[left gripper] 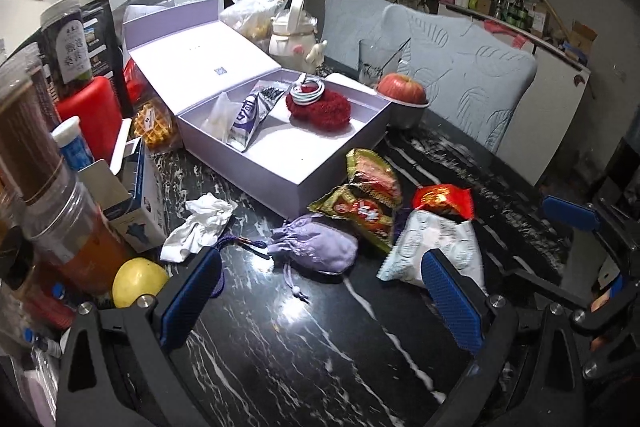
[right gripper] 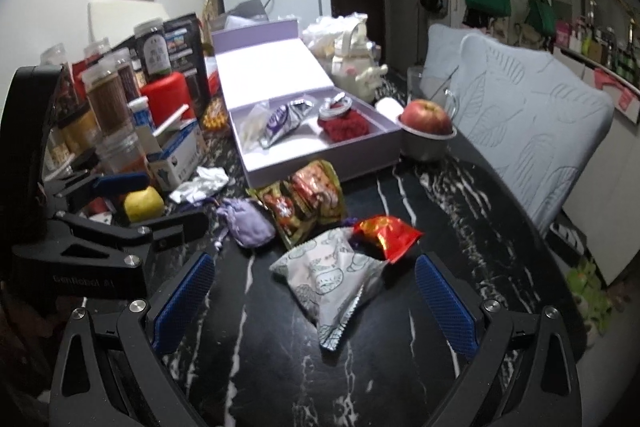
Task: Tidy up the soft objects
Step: 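Grasp the purple drawstring pouch with the left tool while the right tool grasps the white patterned bag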
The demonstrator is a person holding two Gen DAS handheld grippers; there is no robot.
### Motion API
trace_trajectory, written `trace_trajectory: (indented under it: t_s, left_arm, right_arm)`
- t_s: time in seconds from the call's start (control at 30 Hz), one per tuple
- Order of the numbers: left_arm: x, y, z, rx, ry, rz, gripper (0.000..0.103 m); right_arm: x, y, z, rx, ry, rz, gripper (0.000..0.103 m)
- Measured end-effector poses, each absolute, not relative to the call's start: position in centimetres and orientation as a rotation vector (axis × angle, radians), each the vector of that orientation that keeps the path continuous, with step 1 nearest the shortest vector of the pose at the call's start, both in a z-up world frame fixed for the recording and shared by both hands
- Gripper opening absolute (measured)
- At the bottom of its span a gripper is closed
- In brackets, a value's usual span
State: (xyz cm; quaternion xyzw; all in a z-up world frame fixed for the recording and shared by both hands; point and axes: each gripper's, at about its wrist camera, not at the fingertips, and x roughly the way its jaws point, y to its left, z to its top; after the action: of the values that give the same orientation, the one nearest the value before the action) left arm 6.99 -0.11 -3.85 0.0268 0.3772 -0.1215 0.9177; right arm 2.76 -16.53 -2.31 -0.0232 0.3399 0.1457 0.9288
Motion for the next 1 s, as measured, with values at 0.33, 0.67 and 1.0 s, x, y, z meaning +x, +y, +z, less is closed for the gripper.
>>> trace_trajectory:
  t_s: [0.33, 0.67, 1.0]
  left_arm:
    - [12.0, 0.0, -8.1, 0.053, 0.887, -0.22, 0.102]
    - [15.7, -1.4, -12.1, 0.081, 1.003, -0.267, 0.102]
    - [15.4, -2.0, -11.7, 0.113, 0.969, -0.301, 0.072]
  right_arm:
    - [6.0, -18.0, -6.2, -0.011, 0.803, 0.267, 0.102]
    - [8.6, -18.7, -8.2, 0.002, 0.863, 0.254, 0.102]
    - [10.6, -19.6, -10.0, 0.106, 0.943, 0.298, 0.102]
